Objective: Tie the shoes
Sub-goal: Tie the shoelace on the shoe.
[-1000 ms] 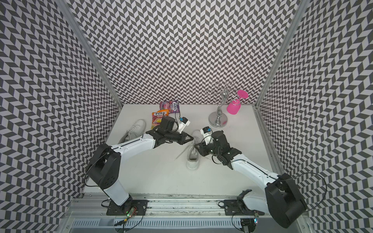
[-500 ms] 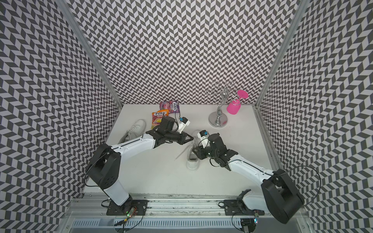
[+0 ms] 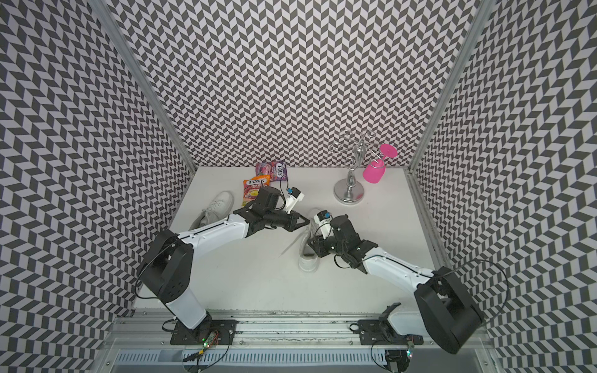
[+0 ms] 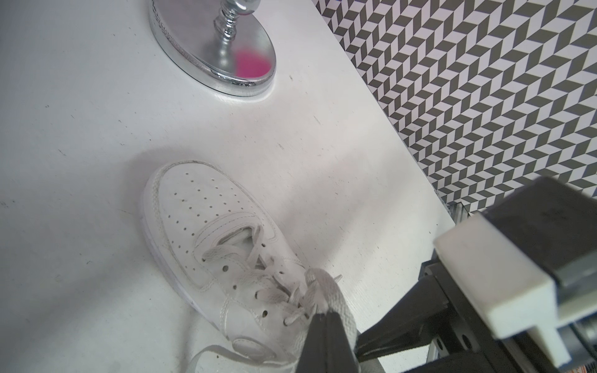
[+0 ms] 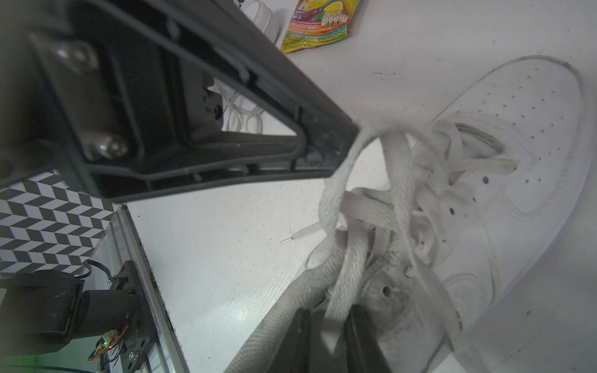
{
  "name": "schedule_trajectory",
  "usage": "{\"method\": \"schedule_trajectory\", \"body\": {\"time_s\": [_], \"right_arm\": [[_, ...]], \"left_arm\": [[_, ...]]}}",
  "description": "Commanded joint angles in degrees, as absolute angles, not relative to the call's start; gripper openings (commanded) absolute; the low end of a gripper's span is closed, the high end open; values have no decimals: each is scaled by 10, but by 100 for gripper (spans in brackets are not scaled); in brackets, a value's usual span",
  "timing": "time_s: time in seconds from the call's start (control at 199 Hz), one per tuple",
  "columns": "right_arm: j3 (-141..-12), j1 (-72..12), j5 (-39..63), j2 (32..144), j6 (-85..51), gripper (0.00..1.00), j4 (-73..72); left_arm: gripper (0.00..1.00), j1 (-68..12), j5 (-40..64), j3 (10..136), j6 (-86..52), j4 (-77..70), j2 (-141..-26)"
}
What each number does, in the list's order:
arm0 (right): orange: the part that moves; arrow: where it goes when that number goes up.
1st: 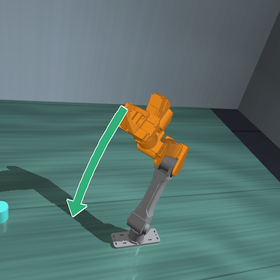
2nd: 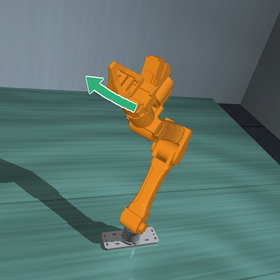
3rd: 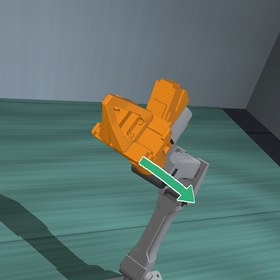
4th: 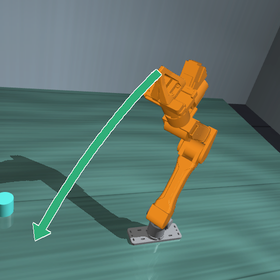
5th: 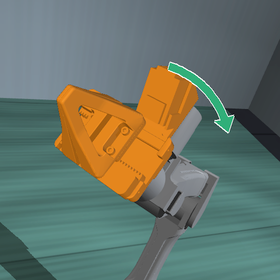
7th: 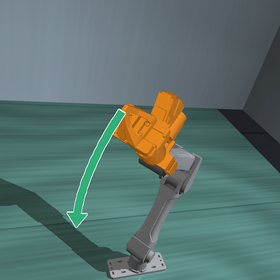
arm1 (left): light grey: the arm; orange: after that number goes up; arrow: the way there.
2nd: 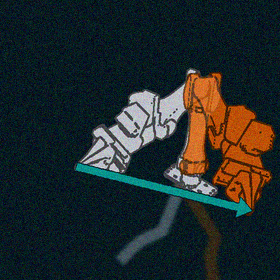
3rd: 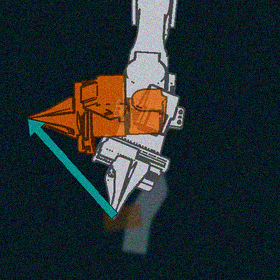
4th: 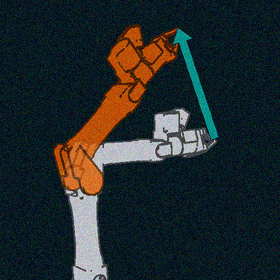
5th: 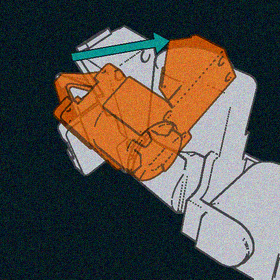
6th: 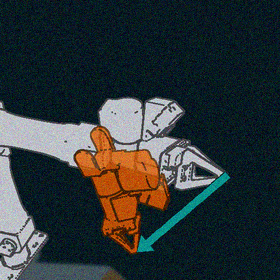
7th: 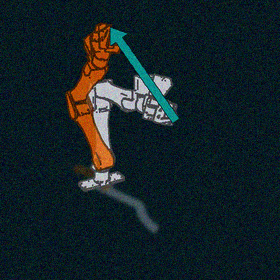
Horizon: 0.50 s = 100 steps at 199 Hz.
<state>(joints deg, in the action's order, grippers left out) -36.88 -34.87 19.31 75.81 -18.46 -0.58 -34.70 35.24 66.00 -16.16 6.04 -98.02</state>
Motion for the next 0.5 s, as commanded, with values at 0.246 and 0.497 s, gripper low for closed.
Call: {"method": "schedule_trajectory", "body": {"time_s": [0.246,0.497], "right_arm": [[-390,-351,133,734,-170,0,20],[-439,-339,40,719,-150,0,84]], "left_arm": [[0,-338,345,649,-162,48,-953],[0,-330,325,637,-164,49,-942]]}}
